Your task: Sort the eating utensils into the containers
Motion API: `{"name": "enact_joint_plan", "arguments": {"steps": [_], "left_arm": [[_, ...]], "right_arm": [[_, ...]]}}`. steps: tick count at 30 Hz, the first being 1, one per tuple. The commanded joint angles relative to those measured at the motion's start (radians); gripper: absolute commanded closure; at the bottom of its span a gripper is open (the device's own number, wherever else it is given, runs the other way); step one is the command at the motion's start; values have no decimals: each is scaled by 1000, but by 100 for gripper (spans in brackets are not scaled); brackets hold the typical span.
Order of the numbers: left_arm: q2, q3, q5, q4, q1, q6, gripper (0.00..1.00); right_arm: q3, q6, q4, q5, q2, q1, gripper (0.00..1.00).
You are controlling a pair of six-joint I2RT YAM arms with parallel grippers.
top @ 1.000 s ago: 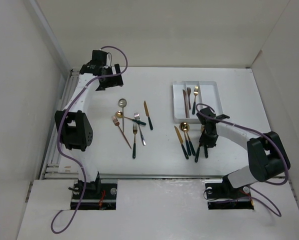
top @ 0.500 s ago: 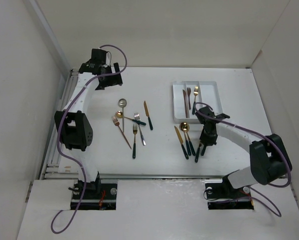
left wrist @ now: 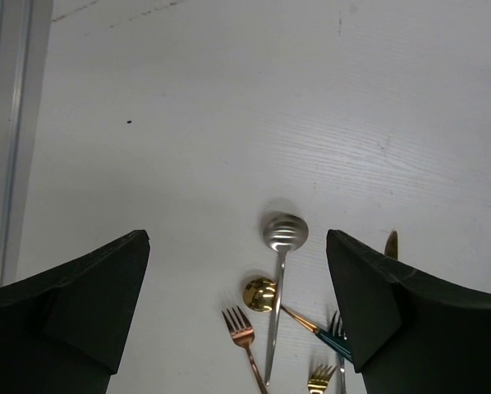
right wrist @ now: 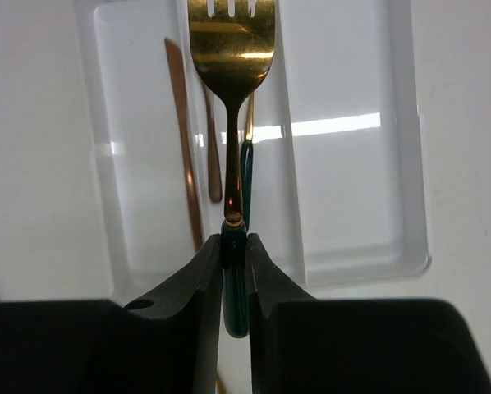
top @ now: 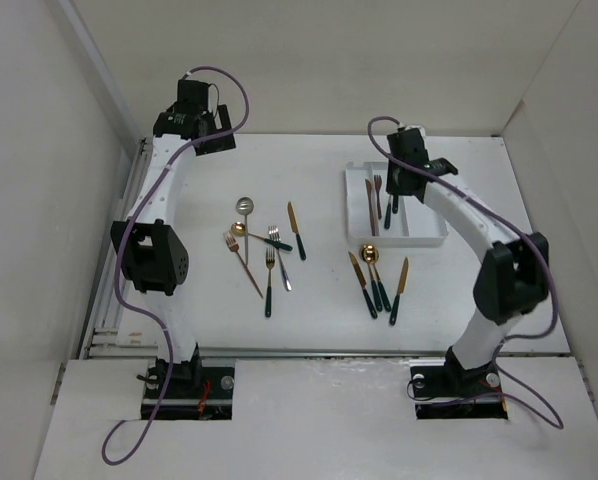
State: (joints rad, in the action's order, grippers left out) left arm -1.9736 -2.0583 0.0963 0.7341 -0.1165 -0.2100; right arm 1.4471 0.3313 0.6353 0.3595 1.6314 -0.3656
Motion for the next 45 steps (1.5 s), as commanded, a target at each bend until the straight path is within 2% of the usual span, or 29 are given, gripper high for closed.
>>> {"name": "enact_joint_plan", "arguments": {"steps": [1, 6, 8, 9, 10, 13, 15, 19, 22, 23, 27, 30, 35, 39, 45], "left_arm": [[45, -25, 83, 2, 5, 43, 13], [76, 35, 103, 2, 5, 52, 13], [85, 59, 103, 2, 5, 52, 13], [85, 59, 103, 2, 5, 52, 13], [85, 70, 103, 2, 5, 52, 13], [85, 70, 103, 2, 5, 52, 13], [76, 70, 103, 2, 5, 52, 13], [76, 70, 92, 2, 5, 34, 13], [76, 70, 102, 13, 5, 23, 13], [76, 70, 102, 22, 5, 23, 13], [85, 111, 92, 33, 5, 12, 13], [94, 159, 48, 33, 5, -6, 13], [114, 188, 25, 33, -6, -6, 13], [134, 188, 25, 24, -6, -6, 13], [154, 198, 25, 24, -6, -6, 13]], "right_arm": [[103, -181, -85, -36, 178, 39, 100], [252, -190, -57, -73, 347, 74, 100], [253, -190, -46, -73, 377, 74, 98], [253, -181, -46, -73, 377, 74, 93], [237, -181, -46, -73, 377, 74, 75], [237, -157, -46, -83, 363, 83, 45], [237, -129, -22, -83, 311, 83, 39], [167, -23, 13, -83, 159, 83, 38], [-35, 129, 52, -172, 6, 83, 36], [-173, 164, 52, -186, -28, 50, 36], [-463, 362, 66, -205, -151, -79, 38], [-572, 497, 66, -205, -217, -143, 39], [-663, 626, 87, -183, -306, -164, 43], [-712, 663, 96, -163, -346, -182, 50], [-745, 673, 96, -120, -314, -171, 60]]}}
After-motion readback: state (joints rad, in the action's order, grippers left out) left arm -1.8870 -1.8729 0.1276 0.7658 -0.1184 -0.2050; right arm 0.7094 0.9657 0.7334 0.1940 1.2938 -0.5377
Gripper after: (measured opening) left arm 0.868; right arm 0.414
